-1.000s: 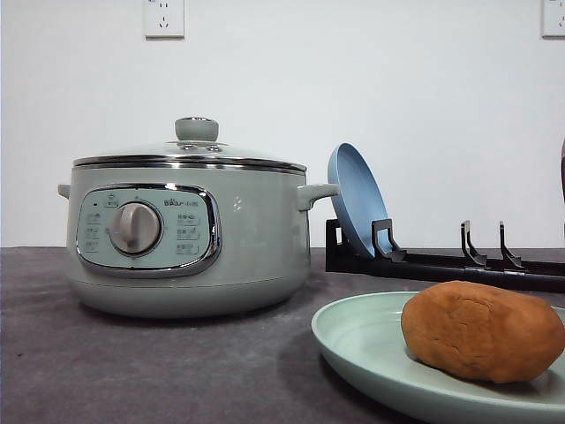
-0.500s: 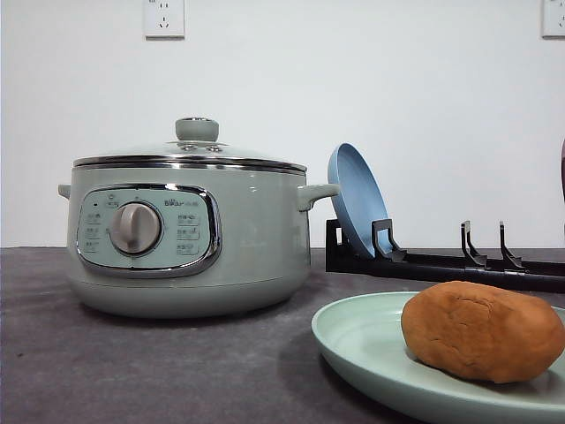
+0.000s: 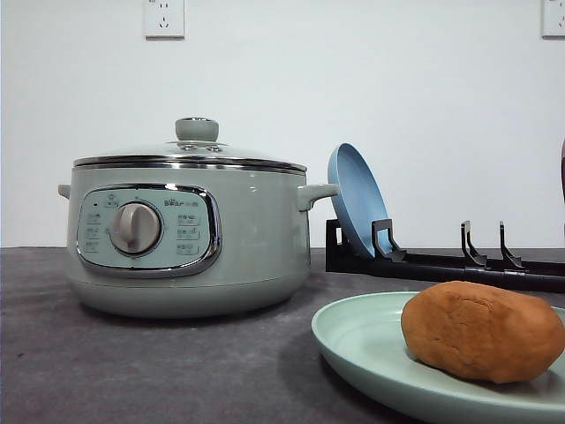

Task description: Transfer potato from steamer to green plate

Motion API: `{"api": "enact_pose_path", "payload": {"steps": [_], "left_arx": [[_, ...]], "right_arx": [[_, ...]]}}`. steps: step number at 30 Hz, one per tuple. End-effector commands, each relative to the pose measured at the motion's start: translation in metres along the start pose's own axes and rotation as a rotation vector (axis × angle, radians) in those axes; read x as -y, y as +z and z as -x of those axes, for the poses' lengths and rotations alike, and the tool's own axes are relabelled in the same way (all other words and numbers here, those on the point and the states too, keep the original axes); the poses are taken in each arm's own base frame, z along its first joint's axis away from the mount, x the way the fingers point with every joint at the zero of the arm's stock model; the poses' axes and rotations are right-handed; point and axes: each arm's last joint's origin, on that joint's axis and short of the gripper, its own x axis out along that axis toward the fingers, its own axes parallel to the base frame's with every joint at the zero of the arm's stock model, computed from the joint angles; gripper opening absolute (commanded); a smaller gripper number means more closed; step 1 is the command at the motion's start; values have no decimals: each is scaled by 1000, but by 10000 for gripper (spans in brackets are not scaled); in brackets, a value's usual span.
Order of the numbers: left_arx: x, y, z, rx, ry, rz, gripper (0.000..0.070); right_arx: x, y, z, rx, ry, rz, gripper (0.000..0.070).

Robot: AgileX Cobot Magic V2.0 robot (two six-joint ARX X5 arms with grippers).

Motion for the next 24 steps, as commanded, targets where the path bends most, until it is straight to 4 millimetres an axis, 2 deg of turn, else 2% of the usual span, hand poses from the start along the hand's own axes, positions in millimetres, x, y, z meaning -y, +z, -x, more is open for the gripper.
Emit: {"api": "enact_pose_path", "payload": {"steps": [1, 24], "left_arx": [[0, -7, -2, -27, 3, -5, 17], [0, -7, -2, -27, 4, -5, 17]], "right_arx": [[0, -1, 0, 8, 1, 8, 8], [0, -1, 0, 8, 1, 8, 8]]}}
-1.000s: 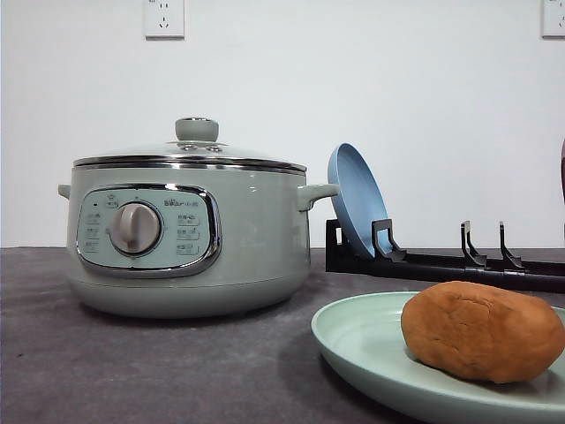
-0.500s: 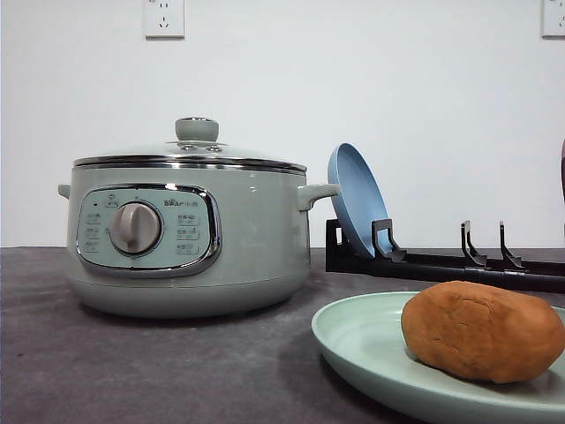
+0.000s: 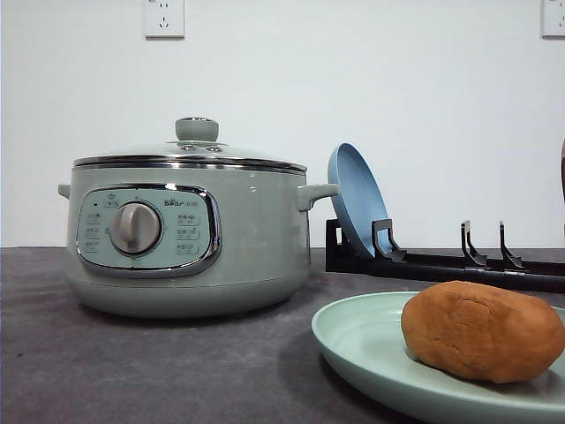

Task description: Transfer potato from steamer to green plate

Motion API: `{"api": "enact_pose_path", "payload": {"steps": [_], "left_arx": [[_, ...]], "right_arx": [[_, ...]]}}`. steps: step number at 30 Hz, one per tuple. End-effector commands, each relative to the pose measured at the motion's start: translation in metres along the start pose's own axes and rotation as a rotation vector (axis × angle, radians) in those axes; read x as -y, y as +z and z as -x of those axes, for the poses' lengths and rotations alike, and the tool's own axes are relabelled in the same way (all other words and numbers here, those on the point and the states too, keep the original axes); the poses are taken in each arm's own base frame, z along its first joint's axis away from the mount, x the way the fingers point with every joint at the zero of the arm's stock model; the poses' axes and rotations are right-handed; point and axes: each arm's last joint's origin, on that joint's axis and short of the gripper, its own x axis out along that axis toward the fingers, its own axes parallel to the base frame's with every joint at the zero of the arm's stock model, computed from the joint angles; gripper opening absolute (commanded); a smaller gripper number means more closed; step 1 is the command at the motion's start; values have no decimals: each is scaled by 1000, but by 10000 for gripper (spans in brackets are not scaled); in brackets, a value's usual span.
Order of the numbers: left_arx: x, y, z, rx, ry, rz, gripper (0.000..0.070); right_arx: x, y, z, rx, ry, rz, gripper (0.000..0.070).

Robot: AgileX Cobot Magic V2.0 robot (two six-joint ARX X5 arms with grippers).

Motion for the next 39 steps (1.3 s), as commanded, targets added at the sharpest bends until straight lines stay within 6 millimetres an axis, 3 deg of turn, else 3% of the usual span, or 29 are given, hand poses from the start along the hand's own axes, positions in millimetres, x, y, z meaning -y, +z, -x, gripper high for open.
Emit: {"api": "enact_pose_path", "payload": {"steps": [1, 39], "left_arx": [[0, -7, -2, -27, 3, -5, 17], [0, -7, -2, -27, 3, -5, 17]], "right_arx": [[0, -1, 0, 8, 1, 8, 8], [0, -1, 0, 8, 1, 8, 8]]}}
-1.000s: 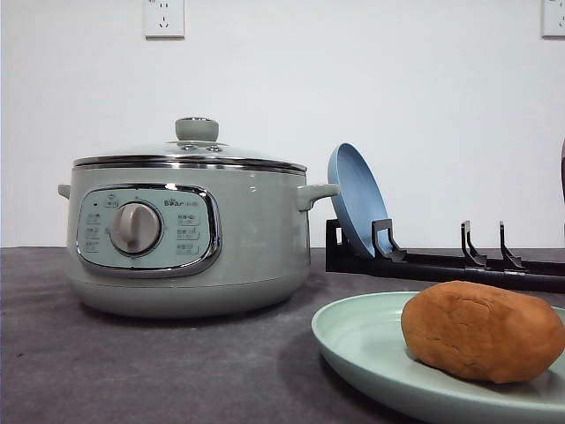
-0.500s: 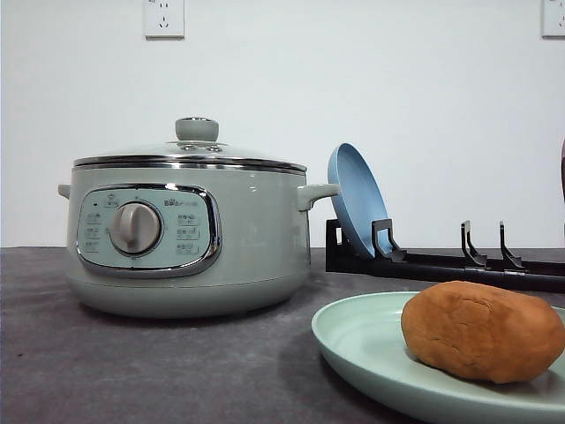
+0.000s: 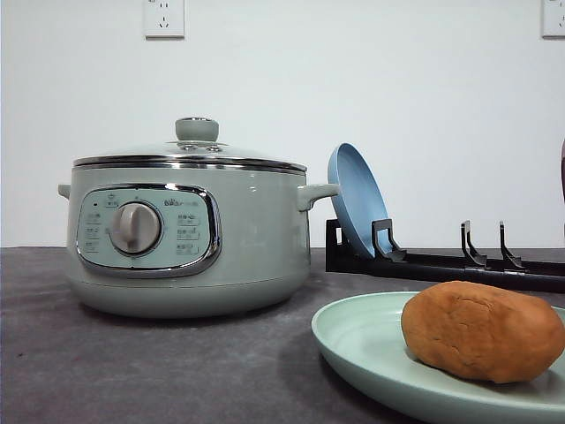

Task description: Transfer potato from steamer to green plate

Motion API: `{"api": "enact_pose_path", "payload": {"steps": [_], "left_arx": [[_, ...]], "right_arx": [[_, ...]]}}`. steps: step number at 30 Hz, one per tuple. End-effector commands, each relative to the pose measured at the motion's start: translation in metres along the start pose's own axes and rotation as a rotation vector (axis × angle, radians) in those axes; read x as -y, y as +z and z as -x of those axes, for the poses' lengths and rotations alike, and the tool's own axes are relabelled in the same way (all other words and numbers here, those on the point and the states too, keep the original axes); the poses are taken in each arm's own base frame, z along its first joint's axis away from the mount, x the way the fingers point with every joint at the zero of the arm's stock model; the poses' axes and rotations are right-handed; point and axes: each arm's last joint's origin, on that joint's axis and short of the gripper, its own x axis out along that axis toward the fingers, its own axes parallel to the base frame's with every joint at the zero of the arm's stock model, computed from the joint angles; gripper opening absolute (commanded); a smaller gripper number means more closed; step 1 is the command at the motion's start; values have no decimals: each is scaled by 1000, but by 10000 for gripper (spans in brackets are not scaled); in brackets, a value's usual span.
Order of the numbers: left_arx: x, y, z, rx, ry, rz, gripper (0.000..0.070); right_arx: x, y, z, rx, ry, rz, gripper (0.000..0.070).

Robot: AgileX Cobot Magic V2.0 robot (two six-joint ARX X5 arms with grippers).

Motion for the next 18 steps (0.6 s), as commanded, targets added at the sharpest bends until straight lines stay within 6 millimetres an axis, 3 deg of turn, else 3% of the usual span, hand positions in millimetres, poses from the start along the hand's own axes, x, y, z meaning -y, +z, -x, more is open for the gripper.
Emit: {"api": "enact_pose_path", "payload": {"steps": [1, 18], "left_arx": [[0, -7, -2, -27, 4, -5, 17], [0, -7, -2, -27, 3, -5, 17]], "right_arx": [[0, -1, 0, 8, 1, 8, 8], [0, -1, 0, 8, 1, 8, 8]]}}
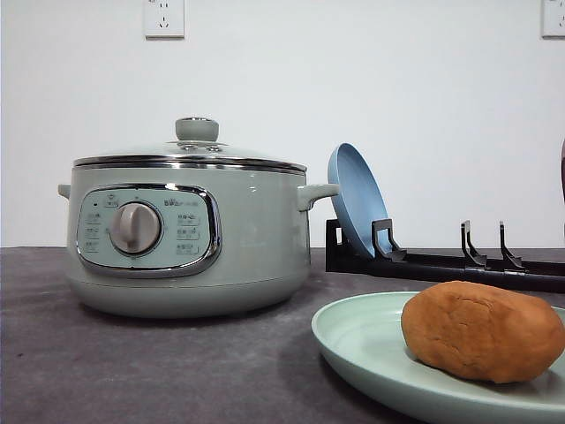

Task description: Transfer potato from steamer to green plate

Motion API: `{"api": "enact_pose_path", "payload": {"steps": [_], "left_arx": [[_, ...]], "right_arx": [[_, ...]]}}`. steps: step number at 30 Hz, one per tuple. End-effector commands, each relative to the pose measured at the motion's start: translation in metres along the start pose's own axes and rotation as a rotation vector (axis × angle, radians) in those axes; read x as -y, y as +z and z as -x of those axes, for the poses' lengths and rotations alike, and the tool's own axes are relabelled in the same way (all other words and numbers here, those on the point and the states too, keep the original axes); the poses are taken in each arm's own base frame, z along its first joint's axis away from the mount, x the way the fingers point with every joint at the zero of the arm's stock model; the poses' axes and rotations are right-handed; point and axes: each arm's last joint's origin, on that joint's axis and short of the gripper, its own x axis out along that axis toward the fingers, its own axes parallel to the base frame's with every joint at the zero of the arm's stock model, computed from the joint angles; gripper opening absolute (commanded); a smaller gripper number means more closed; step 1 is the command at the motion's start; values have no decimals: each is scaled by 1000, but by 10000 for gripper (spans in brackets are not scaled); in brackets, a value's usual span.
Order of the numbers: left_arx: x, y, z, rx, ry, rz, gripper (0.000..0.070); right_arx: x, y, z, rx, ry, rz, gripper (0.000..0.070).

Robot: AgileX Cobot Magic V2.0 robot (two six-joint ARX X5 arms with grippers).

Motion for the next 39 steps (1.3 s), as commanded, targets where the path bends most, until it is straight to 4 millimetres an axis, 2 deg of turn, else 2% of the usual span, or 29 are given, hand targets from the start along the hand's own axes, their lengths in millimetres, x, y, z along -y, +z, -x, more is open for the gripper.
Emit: {"api": "enact_pose_path", "payload": {"steps": [1, 39], "left_arx": [[0, -7, -2, -27, 3, -5, 17], [0, -7, -2, -27, 4, -5, 17]], "right_arx": [[0, -1, 0, 8, 1, 8, 8], [0, -1, 0, 8, 1, 8, 8]]}}
